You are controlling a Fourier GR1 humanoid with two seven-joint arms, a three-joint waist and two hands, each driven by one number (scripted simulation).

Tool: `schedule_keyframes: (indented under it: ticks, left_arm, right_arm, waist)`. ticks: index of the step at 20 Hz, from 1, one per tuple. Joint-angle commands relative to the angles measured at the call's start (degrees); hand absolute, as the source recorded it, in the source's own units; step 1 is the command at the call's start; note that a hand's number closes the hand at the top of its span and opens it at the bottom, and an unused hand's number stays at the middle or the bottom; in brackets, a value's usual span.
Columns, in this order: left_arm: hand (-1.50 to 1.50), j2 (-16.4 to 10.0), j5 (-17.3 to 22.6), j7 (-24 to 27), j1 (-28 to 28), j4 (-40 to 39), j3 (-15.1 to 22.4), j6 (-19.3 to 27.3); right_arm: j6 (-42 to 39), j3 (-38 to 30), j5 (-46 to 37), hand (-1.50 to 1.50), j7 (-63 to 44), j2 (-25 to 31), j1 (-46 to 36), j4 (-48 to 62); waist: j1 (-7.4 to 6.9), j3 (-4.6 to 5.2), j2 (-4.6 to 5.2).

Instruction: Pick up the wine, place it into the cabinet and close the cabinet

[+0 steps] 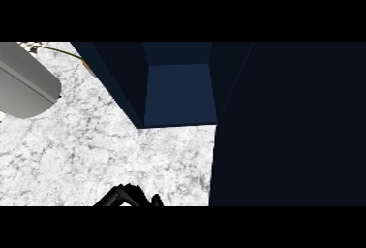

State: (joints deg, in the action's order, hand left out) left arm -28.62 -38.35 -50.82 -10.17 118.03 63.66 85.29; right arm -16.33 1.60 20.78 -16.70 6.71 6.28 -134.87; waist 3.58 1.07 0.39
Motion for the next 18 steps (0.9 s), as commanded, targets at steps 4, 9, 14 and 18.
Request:
schedule_keyframes:
  ticks: [4,9,14,18]
  left_arm:
    - [1.50,-2.0,3.1,1.8,-3.1,6.1,1.9,0.6]
    - [1.50,-1.6,4.9,3.5,-3.9,5.6,3.0,0.6]
    - [1.50,-0.7,7.5,4.8,-8.6,2.7,1.5,0.6]
    - [1.50,-1.4,10.3,5.5,-9.8,4.4,0.9,0.6]
  right_arm:
    - [1.6,-1.4,1.0,-1.50,-1.6,0.2,-0.2,-2.2]
    - [0.7,-1.2,1.4,-1.50,-1.3,0.5,2.2,-3.4]
    - [2.4,0.6,-0.2,-1.50,-2.8,-0.1,2.1,-5.6]
    - [0.6,-2.5,2.3,-1.50,-0.2,0.6,3.3,-3.2]
  waist:
    - [-0.52,-0.16,0.24]
    - [-0.14,-0.31,0.22]
    - [0.10,-0.37,0.31]
    - [-0.14,-0.50,0.40]
